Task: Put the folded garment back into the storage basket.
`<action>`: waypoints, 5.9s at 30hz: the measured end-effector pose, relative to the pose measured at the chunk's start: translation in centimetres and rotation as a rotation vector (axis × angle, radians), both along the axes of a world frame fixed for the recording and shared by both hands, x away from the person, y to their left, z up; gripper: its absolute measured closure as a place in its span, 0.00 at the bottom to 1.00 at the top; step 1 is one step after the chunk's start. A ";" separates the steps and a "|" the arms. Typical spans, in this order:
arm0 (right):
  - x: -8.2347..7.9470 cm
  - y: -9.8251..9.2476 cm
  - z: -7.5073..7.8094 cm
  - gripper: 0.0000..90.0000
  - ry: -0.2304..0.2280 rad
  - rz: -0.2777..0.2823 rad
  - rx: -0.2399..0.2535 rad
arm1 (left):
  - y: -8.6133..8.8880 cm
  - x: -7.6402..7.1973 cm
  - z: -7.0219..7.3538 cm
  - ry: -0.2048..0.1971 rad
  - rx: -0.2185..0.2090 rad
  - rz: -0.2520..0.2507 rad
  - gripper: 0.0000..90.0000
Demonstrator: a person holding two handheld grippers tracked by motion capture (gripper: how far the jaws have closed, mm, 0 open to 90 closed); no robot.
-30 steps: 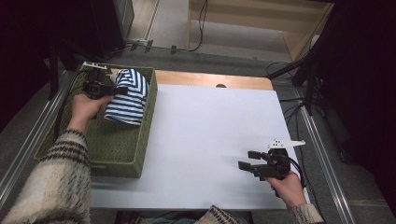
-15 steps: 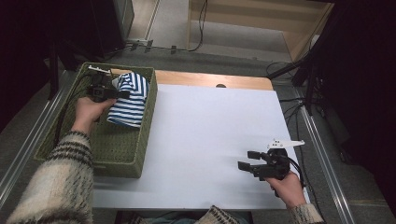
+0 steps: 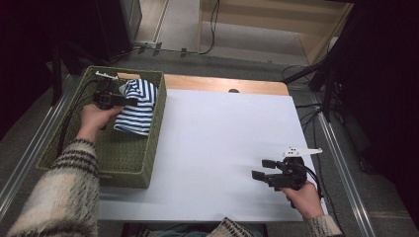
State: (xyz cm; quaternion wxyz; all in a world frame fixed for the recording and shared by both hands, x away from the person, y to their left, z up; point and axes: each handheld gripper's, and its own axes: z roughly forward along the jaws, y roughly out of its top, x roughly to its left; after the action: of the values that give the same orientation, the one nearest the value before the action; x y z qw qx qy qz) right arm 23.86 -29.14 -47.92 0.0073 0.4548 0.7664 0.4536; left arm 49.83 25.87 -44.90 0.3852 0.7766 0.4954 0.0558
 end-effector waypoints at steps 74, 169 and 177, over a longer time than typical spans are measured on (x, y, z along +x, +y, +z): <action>0.0 0.2 -0.1 0.23 0.005 -0.001 -0.012 | -1.2 -3.3 3.3 0.023 -0.153 -0.082 0.30; 0.4 0.0 0.6 0.23 -0.011 -0.032 -0.004 | -2.2 -18.0 5.1 0.005 -0.198 -0.176 0.30; 0.4 0.1 0.6 0.23 -0.009 -0.029 -0.005 | -1.9 -18.9 4.3 -0.001 -0.194 -0.156 0.30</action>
State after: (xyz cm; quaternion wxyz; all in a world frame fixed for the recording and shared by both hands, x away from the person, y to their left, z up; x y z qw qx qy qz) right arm 24.30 -29.07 -47.35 0.0186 0.4638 0.7608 0.4536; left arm 30.94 23.94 -40.60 0.4619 0.7719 0.4362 -0.0220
